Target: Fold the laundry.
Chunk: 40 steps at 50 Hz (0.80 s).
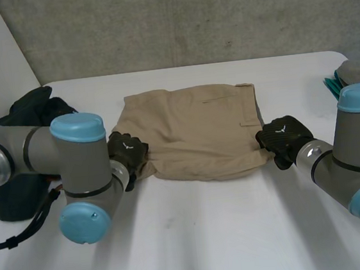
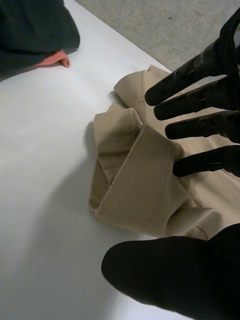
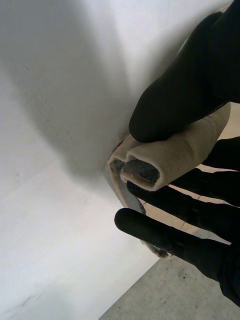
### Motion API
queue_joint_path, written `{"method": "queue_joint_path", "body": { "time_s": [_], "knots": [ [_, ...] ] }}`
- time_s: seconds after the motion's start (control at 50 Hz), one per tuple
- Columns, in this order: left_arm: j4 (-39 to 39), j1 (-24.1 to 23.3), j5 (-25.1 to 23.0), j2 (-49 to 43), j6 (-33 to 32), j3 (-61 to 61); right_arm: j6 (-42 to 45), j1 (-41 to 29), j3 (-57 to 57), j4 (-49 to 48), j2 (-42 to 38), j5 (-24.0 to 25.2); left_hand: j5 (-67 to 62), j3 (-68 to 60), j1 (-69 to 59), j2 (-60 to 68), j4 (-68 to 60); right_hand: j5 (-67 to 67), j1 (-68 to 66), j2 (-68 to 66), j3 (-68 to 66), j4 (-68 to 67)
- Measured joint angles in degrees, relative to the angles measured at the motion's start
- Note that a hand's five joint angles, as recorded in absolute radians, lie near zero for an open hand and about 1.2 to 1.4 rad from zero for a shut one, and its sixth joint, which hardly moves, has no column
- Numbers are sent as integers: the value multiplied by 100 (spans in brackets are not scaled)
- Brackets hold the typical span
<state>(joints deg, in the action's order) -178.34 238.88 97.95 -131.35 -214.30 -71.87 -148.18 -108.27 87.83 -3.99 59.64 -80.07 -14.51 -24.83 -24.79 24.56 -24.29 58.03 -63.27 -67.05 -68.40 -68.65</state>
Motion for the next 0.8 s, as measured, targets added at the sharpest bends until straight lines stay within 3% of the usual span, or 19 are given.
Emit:
{"method": "queue_joint_path", "body": {
  "time_s": [0.1, 0.14, 0.16, 0.32, 0.42, 0.56, 0.66, 0.72, 0.8],
  "knots": [
    [-83, -13, -21, -178, -262, 165, 0, 2, -43, -6, -26, -16, -1389, -1358, -1459, 1479, -1428, -9, 0, 0, 0, 0],
    [-167, -10, -53, -213, -330, 212, 0, -1, -78, 0, -38, -27, -3448, -3519, -3663, 3571, -3521, 0, 0, 0, 0, 0],
    [-202, -7, -76, -213, -343, 219, -1, -1, -89, 4, -40, -31, -3954, -3941, -4133, 4002, -4033, 1, 0, 0, 0, 0],
    [-183, 52, -384, 289, -115, 15, -26, 48, -191, 231, 95, 4, -4156, -4310, -4167, 4379, -4405, 1, 0, 0, 0, 0],
    [451, 123, -678, 1074, 198, -494, 213, 262, -261, 1055, 464, 398, -4156, -4310, -4166, 4379, -4406, 0, 0, 0, 0, 0],
    [2124, 186, -1076, 2043, 248, -1264, 1758, 722, -358, 3432, 792, 1279, -4156, -4310, -4166, 4380, -4408, 0, 0, -33, -12, 0],
    [3272, 197, -1275, 2204, -111, -1452, 3298, 979, -417, 5054, 777, 1397, -4156, -4310, -4166, 4380, -4408, 0, 0, -85, -12, 0],
    [3507, 209, -1297, 2081, -296, -1312, 3660, 1044, -524, 5373, 712, 1307, -4156, -4310, -4166, 4380, -4409, 0, 0, -85, -13, 0],
    [3353, 238, -1193, 1802, -270, -870, 3199, 1051, -785, 4987, 564, 1155, -4156, -4310, -4166, 4380, -4409, 0, 0, -85, -12, 0]
  ]
}}
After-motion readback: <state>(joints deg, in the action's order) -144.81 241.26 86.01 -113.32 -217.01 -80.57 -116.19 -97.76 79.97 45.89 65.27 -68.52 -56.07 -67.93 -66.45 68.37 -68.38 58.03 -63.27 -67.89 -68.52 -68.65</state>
